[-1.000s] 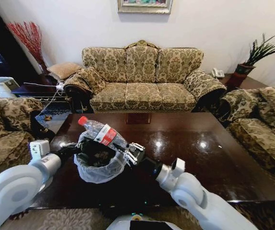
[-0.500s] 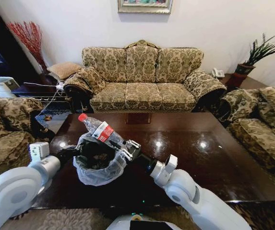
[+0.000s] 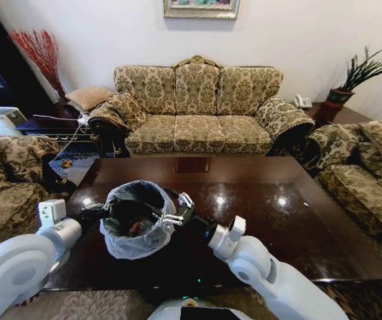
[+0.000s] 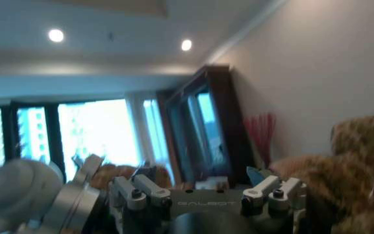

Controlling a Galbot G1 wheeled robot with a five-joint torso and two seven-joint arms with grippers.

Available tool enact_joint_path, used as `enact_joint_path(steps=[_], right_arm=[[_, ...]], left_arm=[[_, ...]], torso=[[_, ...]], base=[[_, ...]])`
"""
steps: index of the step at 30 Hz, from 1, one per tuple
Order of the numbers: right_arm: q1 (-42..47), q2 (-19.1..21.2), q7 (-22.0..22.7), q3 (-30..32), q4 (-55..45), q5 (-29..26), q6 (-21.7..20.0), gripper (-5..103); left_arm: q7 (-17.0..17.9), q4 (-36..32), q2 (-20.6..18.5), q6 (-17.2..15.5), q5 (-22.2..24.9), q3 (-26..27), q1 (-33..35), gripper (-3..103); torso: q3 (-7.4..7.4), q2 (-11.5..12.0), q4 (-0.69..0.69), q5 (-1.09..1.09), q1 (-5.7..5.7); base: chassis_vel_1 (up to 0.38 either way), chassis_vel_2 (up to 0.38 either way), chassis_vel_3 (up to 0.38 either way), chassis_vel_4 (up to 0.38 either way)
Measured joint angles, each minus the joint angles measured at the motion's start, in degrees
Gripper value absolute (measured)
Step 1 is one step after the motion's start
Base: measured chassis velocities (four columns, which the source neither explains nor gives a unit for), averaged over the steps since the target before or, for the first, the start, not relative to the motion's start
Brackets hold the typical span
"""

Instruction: Move to the front of the table and place the trash on the table into the trash bin.

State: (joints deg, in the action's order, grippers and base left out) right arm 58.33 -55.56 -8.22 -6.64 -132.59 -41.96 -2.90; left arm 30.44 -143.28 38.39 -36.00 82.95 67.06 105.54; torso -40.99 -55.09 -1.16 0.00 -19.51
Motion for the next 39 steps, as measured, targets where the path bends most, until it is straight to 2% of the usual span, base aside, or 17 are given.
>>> enact_joint_path(steps=[3, 4, 6, 8, 11, 16, 18, 23, 25, 27, 33, 35, 36, 37, 38, 39], right_arm=[[3.33, 0.75, 1.59, 6.11, -1.36, 0.47, 3.63, 99], [3.33, 0.75, 1.59, 6.11, -1.36, 0.47, 3.63, 99], [7.06, 0.59, 4.53, 12.18, -1.04, 1.91, 4.44, 100], [8.19, 0.28, 5.37, 13.98, -0.79, 2.12, 4.52, 100], [12.00, -1.19, 7.75, 18.94, -0.41, 2.37, 4.91, 100], [14.31, -1.73, 8.35, 20.93, -0.41, 2.90, 6.47, 100], [15.39, -1.88, 8.38, 21.69, -0.41, 3.22, 7.23, 100], [15.91, -1.90, 8.35, 22.22, -0.33, 3.29, 7.73, 100], [15.98, -2.02, 8.30, 22.42, 0.09, 3.43, 8.20, 100], [16.08, -2.03, 8.29, 22.44, 0.17, 3.42, 8.30, 100], [16.20, -2.61, 8.66, 21.99, 1.46, 4.03, 9.17, 100], [16.71, -3.42, 9.23, 21.91, 1.79, 4.67, 8.99, 100], [16.71, -3.42, 9.23, 21.91, 1.79, 4.67, 8.99, 100], [16.96, -3.66, 9.33, 21.96, 1.79, 4.74, 8.98, 100], [17.79, -4.32, 9.58, 22.33, 1.78, 4.83, 8.89, 100], [17.79, -4.32, 9.58, 22.33, 1.78, 4.83, 8.89, 100]], left_arm=[[1.78, 0.00, -0.11, 0.00, 2.41, 2.64, 0.20, 3], [1.78, 0.00, -0.11, 0.00, 2.41, 2.64, 0.20, 3], [4.09, 0.01, 0.34, 0.00, 3.48, 5.13, 0.51, 3], [5.05, 0.01, 0.63, 0.00, 3.61, 5.90, 0.72, 3], [7.42, 0.03, 2.25, 0.00, 3.70, 10.17, 3.13, 3], [8.90, 0.03, 4.73, 0.82, 3.65, 13.69, 5.44, 3], [10.71, 0.04, 6.72, 1.95, 3.34, 14.74, 6.67, 3], [11.00, 0.04, 8.69, 2.47, 2.96, 16.78, 8.11, 3], [10.67, 0.05, 10.69, 2.70, 2.73, 19.09, 8.12, 3], [10.31, 0.04, 11.94, 2.85, 2.40, 20.11, 7.98, 3], [9.54, 0.05, 19.52, 4.55, -3.88, 21.93, 8.15, 3], [9.57, 0.06, 25.80, 7.08, -10.36, 21.05, 6.36, 3], [9.57, 0.06, 25.80, 7.08, -10.36, 21.05, 6.36, 3], [9.43, 0.06, 27.57, 8.00, -12.70, 20.87, 5.86, 3], [9.10, 0.17, 31.24, 9.97, -16.65, 20.96, 4.81, 3], [9.10, 0.17, 31.24, 9.97, -16.65, 20.96, 4.81, 3]], torso=[[0.00, 0.00, 0.00, 0.00, 0.00], [0.00, 0.00, 0.00, 0.00, 0.00], [0.00, 0.00, 0.01, 0.00, 0.00], [0.00, 0.00, 0.01, 0.01, 0.00], [0.00, 0.00, 0.00, 0.01, 0.00], [0.00, 0.00, -0.01, 0.01, 0.00], [0.00, 0.00, 0.00, -0.01, -0.02], [-0.01, 0.02, 0.00, -0.01, -0.04], [-0.01, 0.02, 0.01, 0.04, -0.03], [0.00, 0.02, 0.00, 0.00, -0.02], [0.01, 0.01, 0.00, -0.03, 0.03], [0.03, -0.02, -0.02, 0.01, 0.07], [0.03, -0.02, -0.02, 0.01, 0.07], [0.04, -0.04, -0.01, -0.02, 0.07], [0.05, -0.06, -0.02, 0.01, 0.08], [0.05, -0.06, -0.02, 0.01, 0.08]], base=[[0.000, 0.000, 0.000, 0.000], [0.000, 0.000, 0.000, 0.000], [0.000, 0.000, 0.000, 0.000], [0.000, 0.000, 0.000, 0.000], [0.000, 0.000, 0.000, 0.000], [0.000, 0.000, 0.000, 0.000], [0.075, -0.063, -0.057, 0.083], [0.109, -0.110, -0.135, 0.138], [0.156, -0.173, -0.211, 0.207], [0.193, -0.184, -0.215, 0.225], [0.233, -0.255, -0.260, 0.263], [0.191, -0.193, -0.215, 0.153], [0.138, -0.149, -0.215, 0.114], [0.138, -0.149, -0.112, 0.114], [0.072, -0.081, -0.036, 0.077], [0.072, -0.081, -0.036, 0.077]])
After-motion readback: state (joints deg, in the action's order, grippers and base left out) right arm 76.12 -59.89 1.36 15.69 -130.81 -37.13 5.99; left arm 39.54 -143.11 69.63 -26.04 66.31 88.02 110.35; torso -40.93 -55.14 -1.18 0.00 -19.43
